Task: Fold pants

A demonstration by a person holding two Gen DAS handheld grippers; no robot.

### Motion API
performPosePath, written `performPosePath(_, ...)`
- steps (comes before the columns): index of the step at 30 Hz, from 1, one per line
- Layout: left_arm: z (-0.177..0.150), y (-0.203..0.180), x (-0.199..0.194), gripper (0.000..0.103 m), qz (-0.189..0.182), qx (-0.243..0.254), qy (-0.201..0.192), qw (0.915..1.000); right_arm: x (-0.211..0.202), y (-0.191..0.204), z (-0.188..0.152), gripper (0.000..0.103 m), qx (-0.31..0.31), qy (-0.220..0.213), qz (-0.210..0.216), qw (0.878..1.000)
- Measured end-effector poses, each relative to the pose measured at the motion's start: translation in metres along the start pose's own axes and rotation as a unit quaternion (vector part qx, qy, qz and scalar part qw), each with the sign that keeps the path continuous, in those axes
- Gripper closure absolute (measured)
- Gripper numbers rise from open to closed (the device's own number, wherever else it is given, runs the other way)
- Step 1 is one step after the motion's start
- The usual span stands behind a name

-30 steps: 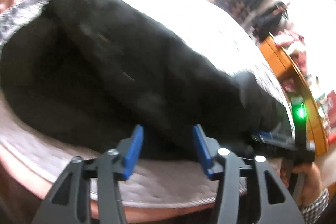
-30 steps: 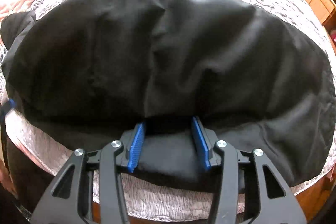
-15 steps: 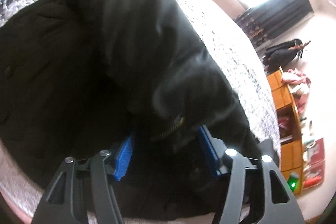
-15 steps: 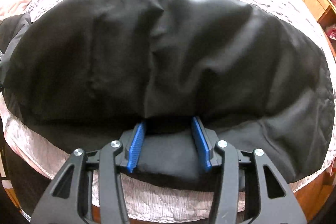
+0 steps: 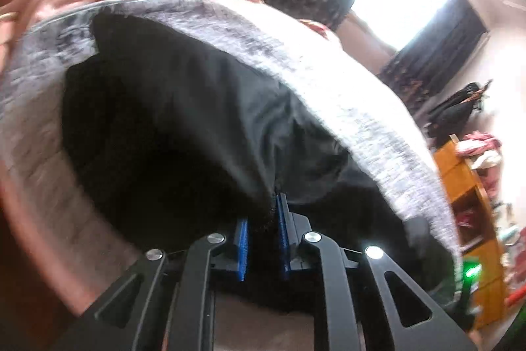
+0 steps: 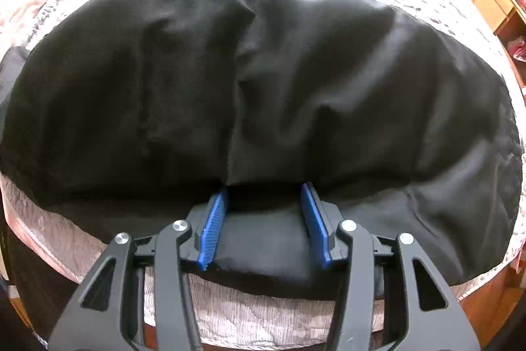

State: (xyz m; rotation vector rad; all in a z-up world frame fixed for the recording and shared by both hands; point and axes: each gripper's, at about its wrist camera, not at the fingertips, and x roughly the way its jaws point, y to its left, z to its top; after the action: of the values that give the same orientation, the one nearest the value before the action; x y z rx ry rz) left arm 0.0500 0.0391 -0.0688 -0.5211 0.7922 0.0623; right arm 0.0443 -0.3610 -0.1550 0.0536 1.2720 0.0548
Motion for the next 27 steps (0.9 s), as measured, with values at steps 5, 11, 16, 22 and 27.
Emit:
performPosePath(5, -0.021, 0.035, 0.032, 0.084, 0.025, -0.050, 0.084, 0.9949, -0.001, 0.003, -0.001, 0.056, -0.001, 0.000, -0.003, 1.000)
performPosePath(11, -0.012, 0.021, -0.008, 0.072, 0.054, -0.007, 0.064, 0.9965, -0.007, -0.001, 0.002, 0.043, -0.007, -0.005, 0.024, 1.000)
performPosePath(16, -0.003, 0.006, -0.054, 0.069, 0.056, 0.032, -0.018, 0.9978, -0.003, 0.000, 0.004, 0.042, -0.010, 0.002, 0.012, 1.000)
performPosePath(22, 0.020, -0.013, -0.001, 0.067, 0.048, 0.086, 0.021, 0.9949, -0.003, 0.009, 0.004, 0.038, -0.011, -0.001, 0.002, 1.000)
performPosePath(27, 0.018, 0.004, 0.063, 0.067, 0.070, 0.063, 0.100, 0.9904, -0.011, 0.008, 0.003, 0.040, -0.006, -0.002, 0.010, 1.000)
